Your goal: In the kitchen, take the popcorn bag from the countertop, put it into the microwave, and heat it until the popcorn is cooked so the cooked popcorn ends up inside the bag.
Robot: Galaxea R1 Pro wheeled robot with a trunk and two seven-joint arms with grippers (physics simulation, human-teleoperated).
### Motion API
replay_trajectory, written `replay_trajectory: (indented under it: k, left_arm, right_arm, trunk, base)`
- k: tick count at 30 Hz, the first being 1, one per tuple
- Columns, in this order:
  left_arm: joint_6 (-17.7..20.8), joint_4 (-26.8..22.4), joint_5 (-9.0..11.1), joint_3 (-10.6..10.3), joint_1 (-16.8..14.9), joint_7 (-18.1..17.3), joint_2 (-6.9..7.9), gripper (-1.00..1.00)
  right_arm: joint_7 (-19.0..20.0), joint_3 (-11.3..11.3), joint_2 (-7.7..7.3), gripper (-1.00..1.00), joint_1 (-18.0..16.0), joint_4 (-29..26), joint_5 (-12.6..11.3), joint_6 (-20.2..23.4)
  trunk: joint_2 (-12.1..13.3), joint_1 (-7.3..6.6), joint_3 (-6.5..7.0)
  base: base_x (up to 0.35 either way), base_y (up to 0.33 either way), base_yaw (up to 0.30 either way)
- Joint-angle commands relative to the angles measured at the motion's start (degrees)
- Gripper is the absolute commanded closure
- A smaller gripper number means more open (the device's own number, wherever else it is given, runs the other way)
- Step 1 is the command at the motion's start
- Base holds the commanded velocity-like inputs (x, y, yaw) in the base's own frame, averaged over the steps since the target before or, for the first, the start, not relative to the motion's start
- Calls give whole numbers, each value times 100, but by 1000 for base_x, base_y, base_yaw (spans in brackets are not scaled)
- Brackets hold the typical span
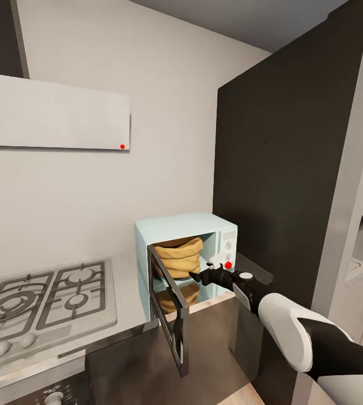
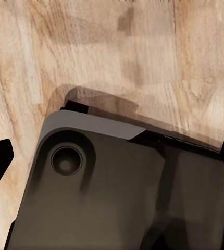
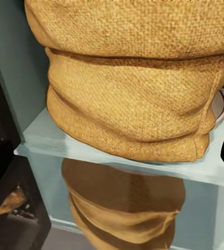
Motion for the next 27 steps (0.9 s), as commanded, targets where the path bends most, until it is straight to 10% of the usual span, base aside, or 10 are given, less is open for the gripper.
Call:
replay_trajectory:
  k: [1,27]
  left_arm:
    - [-13,-1,22,6,-2,-3,-2,-100]
    - [-4,11,22,-15,-2,-25,7,-100]
  right_arm:
    - [13,-48,9,-100,-4,1,59,-25]
    - [-30,-110,149,-100,-4,-121,26,-34]
  trunk:
    - [-5,0,-8]
    - [-5,0,-8]
  base:
    - [0,0,0]
    - [105,0,0]
